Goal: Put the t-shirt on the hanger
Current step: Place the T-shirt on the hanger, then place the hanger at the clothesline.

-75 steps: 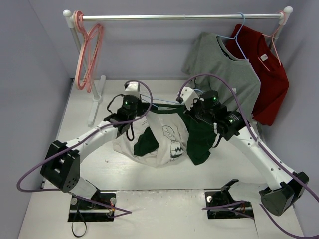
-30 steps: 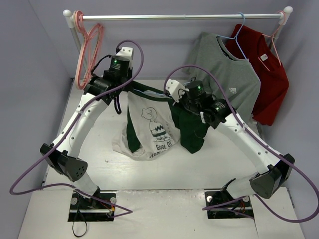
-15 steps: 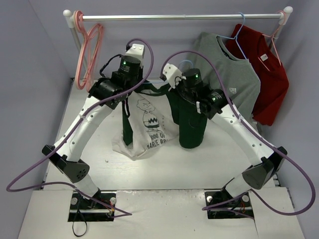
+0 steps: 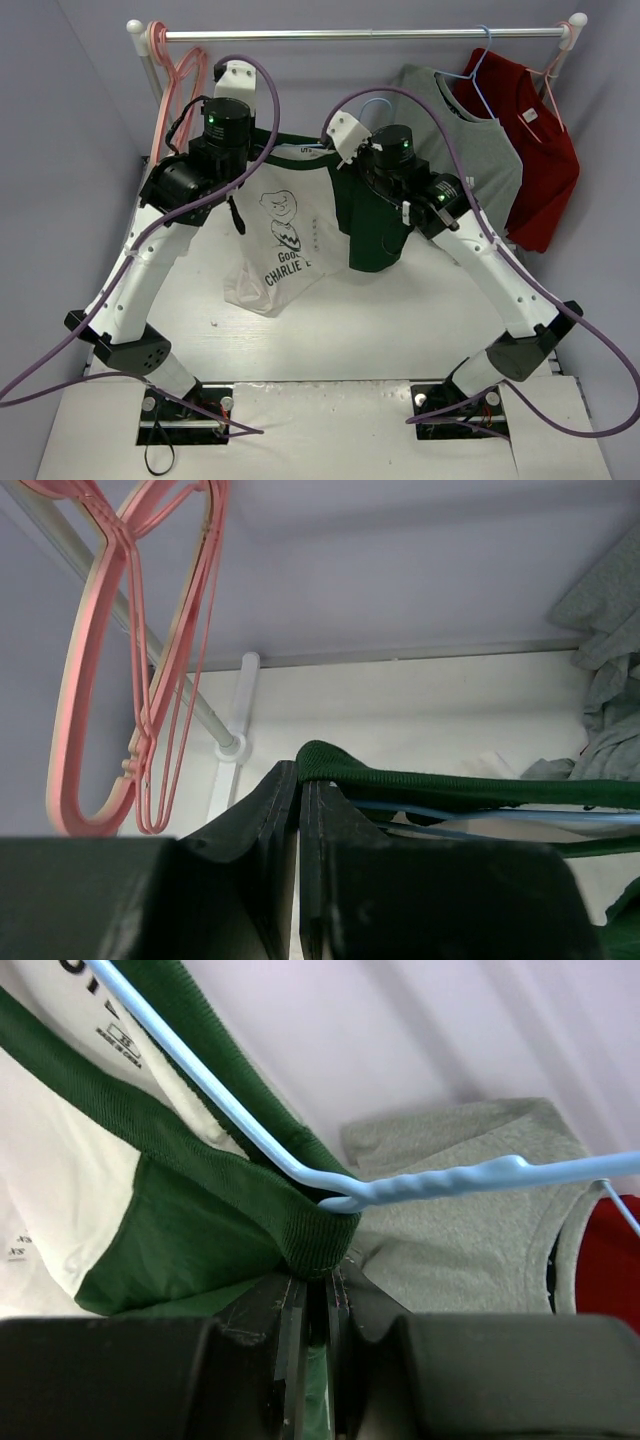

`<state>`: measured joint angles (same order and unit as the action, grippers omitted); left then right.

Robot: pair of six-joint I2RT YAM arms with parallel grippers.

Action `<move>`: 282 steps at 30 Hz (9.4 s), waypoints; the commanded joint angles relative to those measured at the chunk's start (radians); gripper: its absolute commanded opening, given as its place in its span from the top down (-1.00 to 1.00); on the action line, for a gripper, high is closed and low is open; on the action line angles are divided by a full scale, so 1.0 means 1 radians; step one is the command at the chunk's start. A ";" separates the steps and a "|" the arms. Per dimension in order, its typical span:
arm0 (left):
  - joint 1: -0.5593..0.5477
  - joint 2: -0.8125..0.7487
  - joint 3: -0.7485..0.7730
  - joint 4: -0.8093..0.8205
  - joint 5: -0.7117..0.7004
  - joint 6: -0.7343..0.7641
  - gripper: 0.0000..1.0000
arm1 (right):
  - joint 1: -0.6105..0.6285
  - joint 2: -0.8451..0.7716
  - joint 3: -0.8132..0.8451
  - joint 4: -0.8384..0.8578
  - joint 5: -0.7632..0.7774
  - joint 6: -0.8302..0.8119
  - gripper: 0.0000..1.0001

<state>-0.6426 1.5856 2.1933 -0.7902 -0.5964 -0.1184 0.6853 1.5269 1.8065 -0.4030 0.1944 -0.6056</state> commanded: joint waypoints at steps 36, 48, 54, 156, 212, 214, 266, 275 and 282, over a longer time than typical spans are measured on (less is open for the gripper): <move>-0.031 -0.147 -0.282 0.100 0.059 -0.179 1.00 | 0.071 -0.145 -0.213 0.216 0.272 0.234 1.00; -0.028 -0.092 -0.293 0.075 0.176 -0.256 1.00 | 0.079 -0.258 -0.361 0.392 0.191 0.291 1.00; -0.035 -0.046 -0.251 0.121 0.314 -0.331 1.00 | 0.083 -0.217 -0.328 0.466 0.071 0.277 1.00; 0.265 0.040 -0.394 -0.027 1.552 0.655 0.95 | -0.280 -0.361 -0.681 0.656 -0.960 0.305 1.00; 0.185 -0.121 0.019 0.222 0.600 0.283 1.00 | -0.414 -0.488 -0.524 0.618 -0.400 0.309 -0.41; 0.176 -0.104 0.048 0.239 0.477 0.283 1.00 | -0.414 -0.493 -0.527 0.615 -0.403 0.320 -0.41; 0.251 -0.448 -0.478 0.019 0.451 0.000 -0.50 | -0.412 -0.652 -0.688 0.356 -0.109 0.494 -1.00; 0.251 -0.823 -0.931 0.006 0.429 -0.049 -0.51 | -0.412 -0.855 -0.851 0.418 0.174 0.606 -1.00; 0.250 -0.938 -1.052 -0.035 0.403 -0.036 -0.51 | -0.412 -0.938 -0.883 0.305 0.203 0.662 -1.00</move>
<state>-0.3962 0.6575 1.1332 -0.8486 -0.1669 -0.1421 0.2745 0.6113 0.9264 -0.1337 0.3405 0.0223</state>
